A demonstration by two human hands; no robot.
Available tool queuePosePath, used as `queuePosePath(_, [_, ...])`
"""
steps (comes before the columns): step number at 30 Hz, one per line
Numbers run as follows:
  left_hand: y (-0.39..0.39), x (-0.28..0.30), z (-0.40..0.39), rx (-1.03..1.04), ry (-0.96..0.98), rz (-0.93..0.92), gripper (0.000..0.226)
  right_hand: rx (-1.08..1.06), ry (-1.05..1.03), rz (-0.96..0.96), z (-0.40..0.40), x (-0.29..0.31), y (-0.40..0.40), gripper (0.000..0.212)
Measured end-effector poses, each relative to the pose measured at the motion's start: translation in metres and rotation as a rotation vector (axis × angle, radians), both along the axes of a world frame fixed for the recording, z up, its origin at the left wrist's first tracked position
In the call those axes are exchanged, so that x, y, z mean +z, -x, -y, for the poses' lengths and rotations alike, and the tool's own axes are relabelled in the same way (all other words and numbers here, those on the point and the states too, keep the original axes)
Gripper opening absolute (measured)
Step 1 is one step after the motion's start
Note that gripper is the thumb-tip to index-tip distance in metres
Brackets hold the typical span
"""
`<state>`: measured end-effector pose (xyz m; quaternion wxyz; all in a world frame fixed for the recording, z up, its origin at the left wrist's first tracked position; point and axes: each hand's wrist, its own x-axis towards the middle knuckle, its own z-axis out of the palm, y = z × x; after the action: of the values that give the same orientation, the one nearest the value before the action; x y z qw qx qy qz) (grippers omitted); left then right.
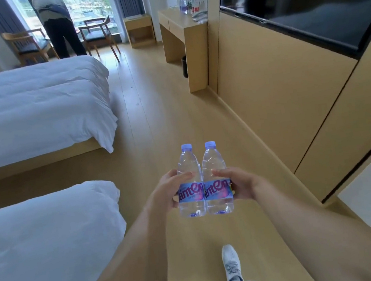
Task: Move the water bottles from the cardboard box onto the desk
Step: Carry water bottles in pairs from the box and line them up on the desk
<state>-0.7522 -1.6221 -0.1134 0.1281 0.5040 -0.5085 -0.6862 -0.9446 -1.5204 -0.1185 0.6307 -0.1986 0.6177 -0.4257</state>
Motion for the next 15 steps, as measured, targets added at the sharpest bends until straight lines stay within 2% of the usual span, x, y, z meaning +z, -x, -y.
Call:
queuePosePath(4, [0.035, 0.002, 0.069, 0.064, 0.026, -0.002, 0.041, 0.084, 0.012, 0.0, 0.084, 0.002, 0.041, 0.04])
queuePosePath(9, [0.077, 0.019, 0.152, 0.141, 0.034, -0.029, 0.048, 0.176, 0.043, 0.026, 0.187, 0.02, 0.089, 0.047])
queuePosePath(15, [0.103, 0.023, 0.238, 0.198, 0.031, -0.064, 0.043, 0.232, 0.07, 0.093, 0.286, 0.03, 0.119, 0.046])
